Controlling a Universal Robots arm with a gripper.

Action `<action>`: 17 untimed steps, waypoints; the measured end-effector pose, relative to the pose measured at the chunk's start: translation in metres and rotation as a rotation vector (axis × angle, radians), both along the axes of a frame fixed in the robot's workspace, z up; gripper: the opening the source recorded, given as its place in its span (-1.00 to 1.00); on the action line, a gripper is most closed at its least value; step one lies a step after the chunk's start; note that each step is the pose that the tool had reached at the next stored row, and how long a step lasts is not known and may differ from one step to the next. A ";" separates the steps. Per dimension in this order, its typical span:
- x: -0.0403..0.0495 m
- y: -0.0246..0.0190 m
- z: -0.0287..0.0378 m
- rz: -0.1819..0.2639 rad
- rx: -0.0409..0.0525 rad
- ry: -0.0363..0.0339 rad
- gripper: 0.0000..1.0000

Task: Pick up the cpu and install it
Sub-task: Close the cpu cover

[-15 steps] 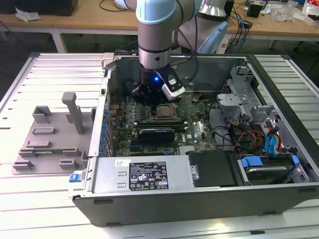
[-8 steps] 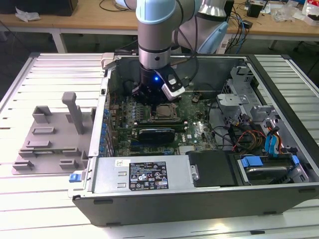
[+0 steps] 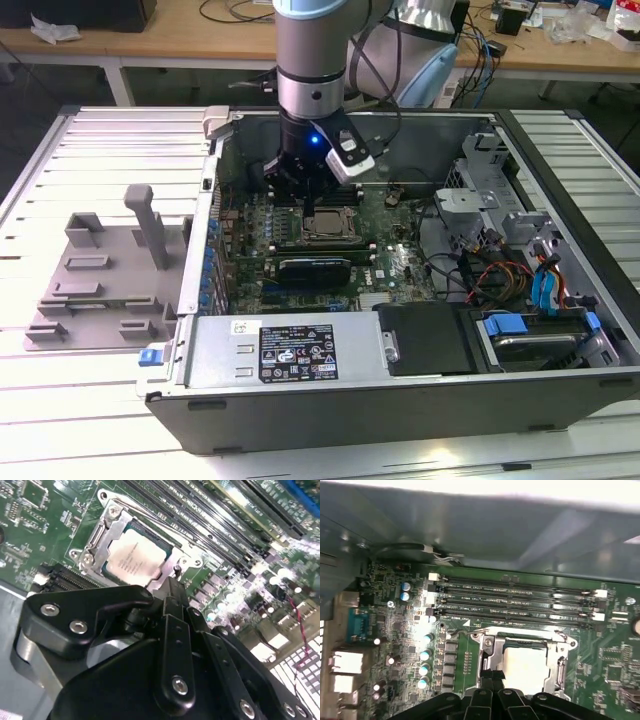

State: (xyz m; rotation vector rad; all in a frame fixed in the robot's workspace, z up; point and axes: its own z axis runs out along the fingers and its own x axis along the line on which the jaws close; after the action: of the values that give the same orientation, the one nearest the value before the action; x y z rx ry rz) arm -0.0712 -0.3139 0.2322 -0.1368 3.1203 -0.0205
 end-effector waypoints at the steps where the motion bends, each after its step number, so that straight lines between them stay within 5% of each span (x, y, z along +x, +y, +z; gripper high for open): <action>1: 0.0000 0.0000 0.0002 0.000 0.0002 -0.0001 -0.79; 3: 0.0000 0.0000 0.0003 0.000 -0.0003 -0.0009 -0.79; 6: 0.0014 0.0000 -0.0001 0.000 -0.0003 -0.0140 -0.79; 10: 0.0298 -0.0001 -0.0005 0.000 -0.0002 -0.0142 -0.79; 17: 0.0327 -0.0039 -0.0006 0.000 -0.0003 -0.0142 -0.79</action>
State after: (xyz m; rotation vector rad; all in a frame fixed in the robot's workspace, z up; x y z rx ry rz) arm -0.0384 -0.3178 0.2316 -0.1360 3.1061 -0.0219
